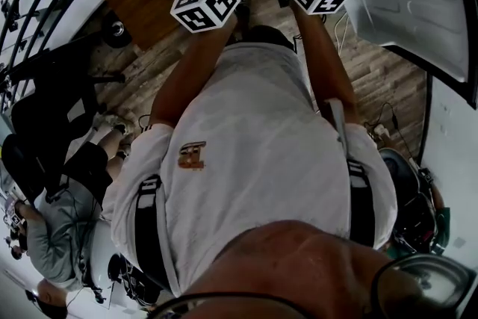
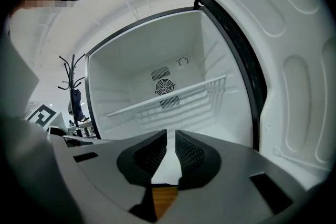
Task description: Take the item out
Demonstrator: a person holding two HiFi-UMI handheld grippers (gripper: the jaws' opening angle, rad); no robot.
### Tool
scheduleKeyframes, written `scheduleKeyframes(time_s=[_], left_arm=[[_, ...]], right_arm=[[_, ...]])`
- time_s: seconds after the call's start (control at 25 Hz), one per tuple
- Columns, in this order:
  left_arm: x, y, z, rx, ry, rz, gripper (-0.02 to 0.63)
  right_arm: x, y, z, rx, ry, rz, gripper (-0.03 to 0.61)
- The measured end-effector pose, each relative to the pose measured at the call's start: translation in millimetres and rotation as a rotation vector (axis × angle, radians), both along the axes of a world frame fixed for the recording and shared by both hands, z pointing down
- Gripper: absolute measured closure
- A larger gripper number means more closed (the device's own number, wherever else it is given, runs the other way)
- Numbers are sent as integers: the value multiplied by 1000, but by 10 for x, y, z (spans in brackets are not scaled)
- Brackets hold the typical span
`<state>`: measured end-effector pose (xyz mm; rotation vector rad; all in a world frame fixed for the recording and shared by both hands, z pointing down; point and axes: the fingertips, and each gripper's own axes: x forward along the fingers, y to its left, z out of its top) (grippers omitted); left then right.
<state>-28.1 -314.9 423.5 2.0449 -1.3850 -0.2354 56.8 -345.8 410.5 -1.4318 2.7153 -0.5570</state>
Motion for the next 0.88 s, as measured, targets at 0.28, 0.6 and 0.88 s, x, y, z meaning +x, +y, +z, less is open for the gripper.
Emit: scheduleKeyframes(time_s=[0.28, 0.6, 0.88], left_arm=[[8, -117, 404, -184, 222, -113, 508], [-34, -260, 768, -304, 437, -221, 471], [-11, -352, 939, -343, 525, -265, 466]], right_arm=[[41, -205, 298, -88, -21, -25, 537], [83, -370, 683, -244, -96, -41, 427], [171, -464, 1035, -431, -242, 4, 414]])
